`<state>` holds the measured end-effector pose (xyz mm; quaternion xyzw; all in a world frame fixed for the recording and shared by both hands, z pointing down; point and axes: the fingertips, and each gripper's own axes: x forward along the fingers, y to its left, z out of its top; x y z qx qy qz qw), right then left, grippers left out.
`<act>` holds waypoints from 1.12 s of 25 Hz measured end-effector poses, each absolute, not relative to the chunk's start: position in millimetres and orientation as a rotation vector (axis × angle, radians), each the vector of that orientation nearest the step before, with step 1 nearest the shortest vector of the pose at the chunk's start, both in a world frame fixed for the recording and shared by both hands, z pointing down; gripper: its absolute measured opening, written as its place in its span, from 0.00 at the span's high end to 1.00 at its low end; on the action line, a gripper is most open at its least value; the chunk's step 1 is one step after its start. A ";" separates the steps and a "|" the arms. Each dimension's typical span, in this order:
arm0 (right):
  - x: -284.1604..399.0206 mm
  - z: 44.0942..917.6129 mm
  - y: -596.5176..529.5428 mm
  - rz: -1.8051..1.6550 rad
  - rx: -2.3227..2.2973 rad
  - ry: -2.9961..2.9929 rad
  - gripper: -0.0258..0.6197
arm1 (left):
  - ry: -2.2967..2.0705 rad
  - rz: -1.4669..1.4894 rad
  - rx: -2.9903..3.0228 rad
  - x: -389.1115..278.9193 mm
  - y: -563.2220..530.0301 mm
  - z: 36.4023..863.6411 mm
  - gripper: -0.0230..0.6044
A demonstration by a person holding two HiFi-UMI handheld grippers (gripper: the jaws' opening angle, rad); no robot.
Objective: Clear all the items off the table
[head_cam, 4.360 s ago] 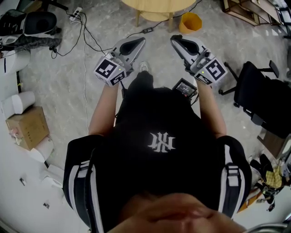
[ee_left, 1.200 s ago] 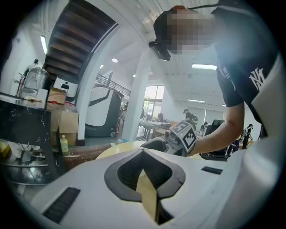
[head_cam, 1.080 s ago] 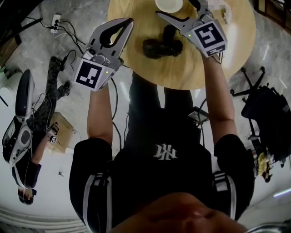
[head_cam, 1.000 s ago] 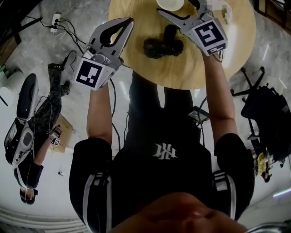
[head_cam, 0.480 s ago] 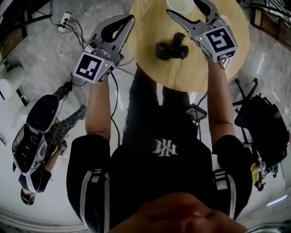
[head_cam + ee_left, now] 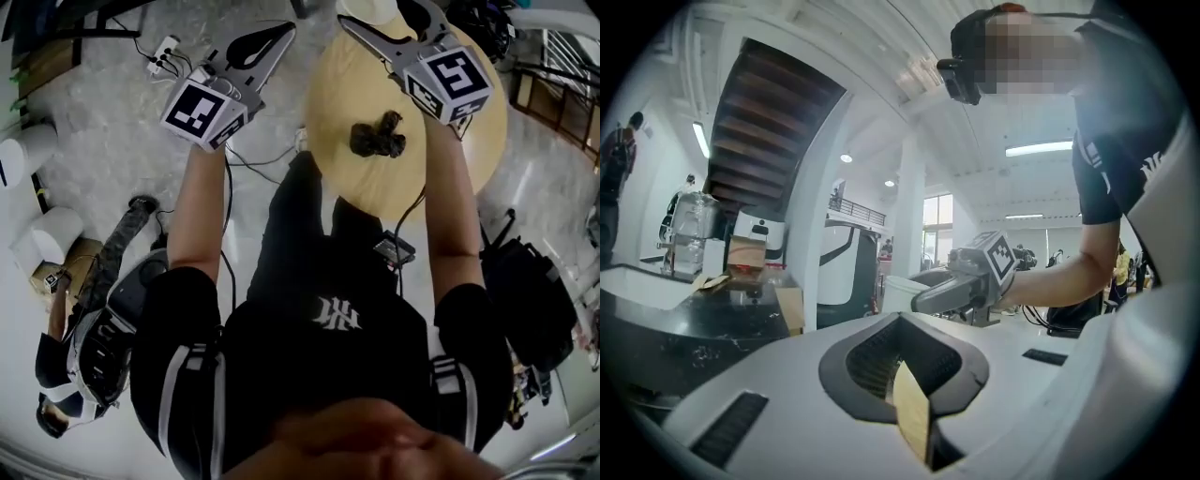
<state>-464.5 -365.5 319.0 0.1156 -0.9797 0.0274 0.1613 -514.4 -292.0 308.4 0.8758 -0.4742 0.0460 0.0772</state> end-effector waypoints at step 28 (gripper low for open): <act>-672.4 367.7 -524.9 0.133 0.287 -2.784 0.44 | -1.504 0.160 2.621 -661.6 -432.3 343.0 0.94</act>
